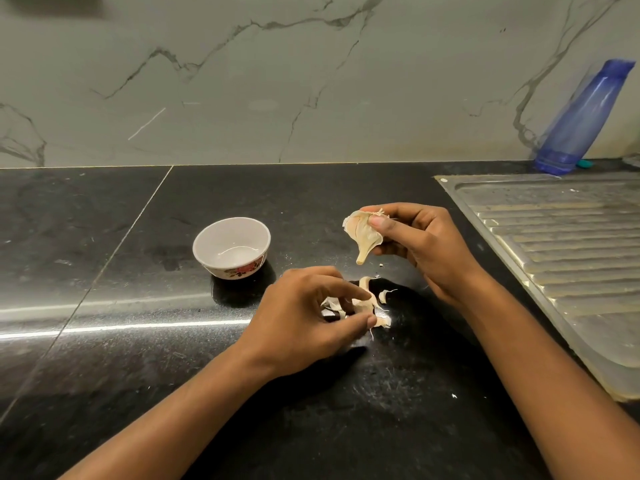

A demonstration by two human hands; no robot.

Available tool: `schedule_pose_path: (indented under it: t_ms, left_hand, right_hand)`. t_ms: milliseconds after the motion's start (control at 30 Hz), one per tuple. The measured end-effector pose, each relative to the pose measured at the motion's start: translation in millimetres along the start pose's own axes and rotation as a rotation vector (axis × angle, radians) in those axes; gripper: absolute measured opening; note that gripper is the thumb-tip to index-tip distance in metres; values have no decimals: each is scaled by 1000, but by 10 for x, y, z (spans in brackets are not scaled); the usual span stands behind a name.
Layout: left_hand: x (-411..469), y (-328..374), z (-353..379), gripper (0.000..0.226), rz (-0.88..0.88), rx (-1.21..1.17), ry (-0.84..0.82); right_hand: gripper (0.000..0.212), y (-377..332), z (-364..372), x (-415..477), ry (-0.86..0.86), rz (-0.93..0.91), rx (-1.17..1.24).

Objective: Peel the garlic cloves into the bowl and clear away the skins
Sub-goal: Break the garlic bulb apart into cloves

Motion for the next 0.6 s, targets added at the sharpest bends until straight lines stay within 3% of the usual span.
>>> schedule_pose_path:
  t_ms: [167,367,533,600]
  left_hand:
    - [12,-19,-73,4,-57,-99,173]
    - [51,-46,-86,8,-156,-225,301]
    - [74,-77,-117,37,-214,-409,315]
    - [78,-51,-113,39,-207,-440,293]
  right_hand:
    - [19,-8,13,-10,-26,-2,19]
    - [23,-15,48,-40,-123,27,44]
    - [29,-29,106,-74,-255,31,82]
    - [33,-32,130,-86,-297,28,81]
Point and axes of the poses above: each hand's wrist, its own x-axis towards the middle knuckle, its own z-axis out of the palm, y = z × x, the point moved 1 cm from there along x, towards the middle knuckle, and after that the axes turned 9 degrees about -y, right-handed, at the moved point
